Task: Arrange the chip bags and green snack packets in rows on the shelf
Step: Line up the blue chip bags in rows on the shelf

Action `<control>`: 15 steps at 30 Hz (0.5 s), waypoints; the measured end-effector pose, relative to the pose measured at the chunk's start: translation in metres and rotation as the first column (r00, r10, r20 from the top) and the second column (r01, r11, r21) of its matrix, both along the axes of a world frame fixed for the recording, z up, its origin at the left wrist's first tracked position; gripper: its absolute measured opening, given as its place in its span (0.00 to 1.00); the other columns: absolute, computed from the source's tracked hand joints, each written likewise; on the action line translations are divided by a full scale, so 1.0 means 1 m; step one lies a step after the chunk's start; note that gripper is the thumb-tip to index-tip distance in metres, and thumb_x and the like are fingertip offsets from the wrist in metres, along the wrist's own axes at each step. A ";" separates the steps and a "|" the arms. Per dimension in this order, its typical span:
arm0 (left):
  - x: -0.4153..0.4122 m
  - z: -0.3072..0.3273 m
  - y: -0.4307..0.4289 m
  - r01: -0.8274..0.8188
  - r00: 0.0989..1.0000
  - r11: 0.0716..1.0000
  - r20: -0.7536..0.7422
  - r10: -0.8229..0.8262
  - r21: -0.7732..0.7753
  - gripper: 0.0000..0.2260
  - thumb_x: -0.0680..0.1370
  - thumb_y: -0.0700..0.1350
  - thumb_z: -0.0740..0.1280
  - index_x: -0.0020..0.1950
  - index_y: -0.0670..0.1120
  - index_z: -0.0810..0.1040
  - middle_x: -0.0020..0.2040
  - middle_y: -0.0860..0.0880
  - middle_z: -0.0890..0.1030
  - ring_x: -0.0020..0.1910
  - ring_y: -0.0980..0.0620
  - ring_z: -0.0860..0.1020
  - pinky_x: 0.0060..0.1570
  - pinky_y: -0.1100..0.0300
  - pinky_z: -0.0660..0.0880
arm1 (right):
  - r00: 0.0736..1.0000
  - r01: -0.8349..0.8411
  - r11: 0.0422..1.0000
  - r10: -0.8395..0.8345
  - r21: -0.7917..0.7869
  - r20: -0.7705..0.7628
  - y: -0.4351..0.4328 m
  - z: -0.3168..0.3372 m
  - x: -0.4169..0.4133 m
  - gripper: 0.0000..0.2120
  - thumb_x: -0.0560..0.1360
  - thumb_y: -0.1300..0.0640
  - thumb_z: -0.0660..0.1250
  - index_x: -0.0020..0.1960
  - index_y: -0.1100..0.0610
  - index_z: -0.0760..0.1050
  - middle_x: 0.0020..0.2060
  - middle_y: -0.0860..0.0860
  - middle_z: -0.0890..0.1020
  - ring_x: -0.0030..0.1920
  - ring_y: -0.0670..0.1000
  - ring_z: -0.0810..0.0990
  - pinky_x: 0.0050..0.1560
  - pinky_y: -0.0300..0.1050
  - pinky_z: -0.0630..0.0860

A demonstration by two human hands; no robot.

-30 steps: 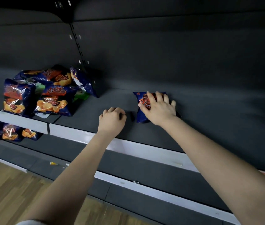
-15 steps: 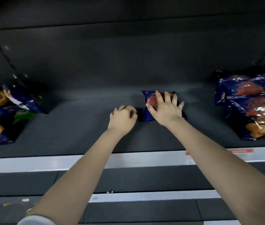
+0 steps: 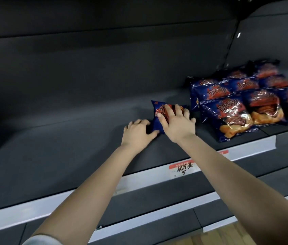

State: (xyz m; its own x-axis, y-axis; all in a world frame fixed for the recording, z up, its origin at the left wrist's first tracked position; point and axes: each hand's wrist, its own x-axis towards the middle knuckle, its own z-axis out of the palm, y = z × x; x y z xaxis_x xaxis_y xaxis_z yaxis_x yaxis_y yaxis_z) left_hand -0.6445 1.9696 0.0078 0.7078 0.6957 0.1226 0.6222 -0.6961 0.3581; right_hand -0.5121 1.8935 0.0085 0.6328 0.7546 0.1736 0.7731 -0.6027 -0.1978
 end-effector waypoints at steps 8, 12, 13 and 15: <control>0.017 0.019 0.020 0.034 0.987 0.997 0.160 -0.022 -0.070 0.14 0.79 0.46 0.62 0.65 0.52 0.71 0.61 0.48 0.79 0.61 0.44 0.74 0.60 0.49 0.71 | 0.989 -0.033 0.993 0.015 0.117 0.148 -0.037 0.000 0.010 0.40 0.70 0.29 0.46 0.75 0.49 0.58 0.67 0.57 0.69 0.70 0.63 0.62 0.70 0.66 0.54; 0.025 0.030 0.024 0.093 0.960 0.988 0.273 -0.057 -0.120 0.13 0.79 0.41 0.60 0.60 0.55 0.73 0.54 0.50 0.81 0.53 0.46 0.77 0.54 0.50 0.75 | 0.999 -0.043 0.987 0.042 0.153 0.005 -0.039 0.003 0.008 0.47 0.69 0.29 0.60 0.77 0.46 0.42 0.76 0.59 0.52 0.71 0.65 0.62 0.71 0.61 0.57; 0.026 0.032 0.024 0.106 0.953 0.987 0.295 -0.066 -0.123 0.14 0.79 0.40 0.59 0.58 0.56 0.74 0.52 0.51 0.81 0.51 0.47 0.78 0.54 0.50 0.75 | 0.998 -0.047 0.986 0.053 0.158 -0.038 -0.038 0.004 0.006 0.49 0.68 0.29 0.62 0.77 0.45 0.38 0.77 0.58 0.48 0.70 0.65 0.64 0.70 0.60 0.59; 0.027 0.036 0.022 0.114 0.936 0.985 0.346 -0.062 -0.132 0.15 0.79 0.39 0.56 0.55 0.58 0.74 0.50 0.51 0.81 0.49 0.48 0.78 0.53 0.50 0.75 | 0.992 -0.058 0.983 0.076 0.175 -0.097 -0.033 0.005 0.001 0.52 0.67 0.30 0.65 0.76 0.42 0.35 0.77 0.57 0.45 0.69 0.64 0.66 0.67 0.59 0.63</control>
State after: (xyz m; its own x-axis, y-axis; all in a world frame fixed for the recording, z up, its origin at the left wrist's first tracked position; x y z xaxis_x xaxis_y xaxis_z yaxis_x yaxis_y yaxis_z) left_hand -0.6171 1.9920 0.0442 0.7014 0.6608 0.2671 0.3839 -0.6660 0.6395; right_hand -0.5116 1.8601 0.0139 0.6032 0.7604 0.2406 0.7805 -0.5007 -0.3743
